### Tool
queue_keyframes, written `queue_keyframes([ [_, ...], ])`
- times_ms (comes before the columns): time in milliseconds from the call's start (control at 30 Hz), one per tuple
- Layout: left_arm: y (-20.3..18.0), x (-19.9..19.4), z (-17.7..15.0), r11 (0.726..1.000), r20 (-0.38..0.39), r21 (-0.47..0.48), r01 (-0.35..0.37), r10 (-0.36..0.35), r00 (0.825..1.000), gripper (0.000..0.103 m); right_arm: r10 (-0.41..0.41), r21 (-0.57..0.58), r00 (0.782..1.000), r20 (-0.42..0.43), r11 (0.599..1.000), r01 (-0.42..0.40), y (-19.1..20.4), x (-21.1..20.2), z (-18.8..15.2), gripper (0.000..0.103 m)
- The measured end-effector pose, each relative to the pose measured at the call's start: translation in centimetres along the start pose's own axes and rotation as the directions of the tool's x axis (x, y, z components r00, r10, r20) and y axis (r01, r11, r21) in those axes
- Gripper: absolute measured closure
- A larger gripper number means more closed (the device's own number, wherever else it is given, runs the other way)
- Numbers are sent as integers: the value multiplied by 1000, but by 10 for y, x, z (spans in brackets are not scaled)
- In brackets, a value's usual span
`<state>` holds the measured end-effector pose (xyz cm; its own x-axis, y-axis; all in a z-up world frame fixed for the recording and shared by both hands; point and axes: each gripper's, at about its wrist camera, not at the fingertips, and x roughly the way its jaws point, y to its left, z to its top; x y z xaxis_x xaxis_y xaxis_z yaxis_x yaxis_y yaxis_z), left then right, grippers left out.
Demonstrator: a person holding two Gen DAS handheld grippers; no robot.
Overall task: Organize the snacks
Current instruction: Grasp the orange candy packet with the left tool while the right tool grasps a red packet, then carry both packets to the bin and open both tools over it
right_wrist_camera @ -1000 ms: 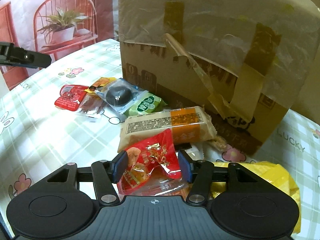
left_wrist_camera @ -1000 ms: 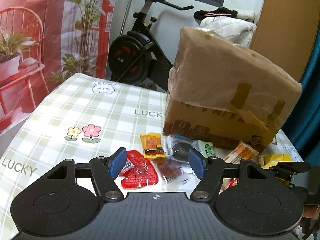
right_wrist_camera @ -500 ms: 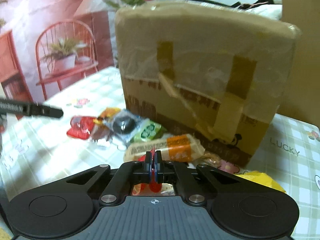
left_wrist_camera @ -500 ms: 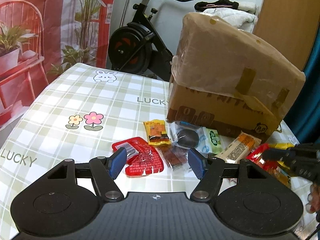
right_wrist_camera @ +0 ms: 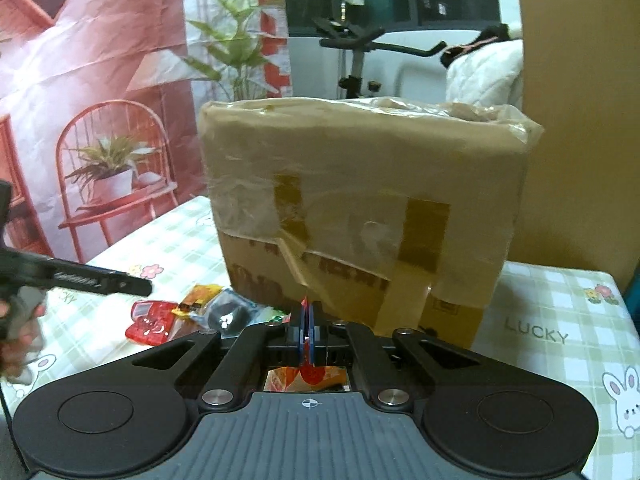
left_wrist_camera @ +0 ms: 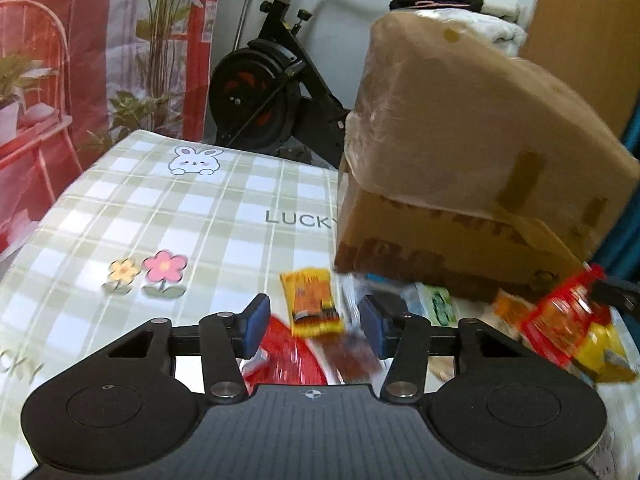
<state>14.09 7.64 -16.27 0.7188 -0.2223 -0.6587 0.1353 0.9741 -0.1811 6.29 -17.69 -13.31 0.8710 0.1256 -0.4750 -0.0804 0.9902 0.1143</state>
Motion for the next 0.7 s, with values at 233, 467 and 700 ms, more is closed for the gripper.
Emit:
queue_keyframes([
  [233, 1, 61, 8, 999, -82, -6, -52, 51, 995, 51, -18, 7, 1000, -6, 1000, 18, -6, -2, -5, 101],
  [467, -4, 78, 7, 997, -105, 9, -72, 72, 992, 59, -40, 22, 999, -16, 999, 40, -13, -2, -9, 101],
  [700, -1, 57, 5, 997, -64, 13, -71, 71, 995, 70, -45, 28, 999, -1, 999, 45, -15, -6, -10, 101],
])
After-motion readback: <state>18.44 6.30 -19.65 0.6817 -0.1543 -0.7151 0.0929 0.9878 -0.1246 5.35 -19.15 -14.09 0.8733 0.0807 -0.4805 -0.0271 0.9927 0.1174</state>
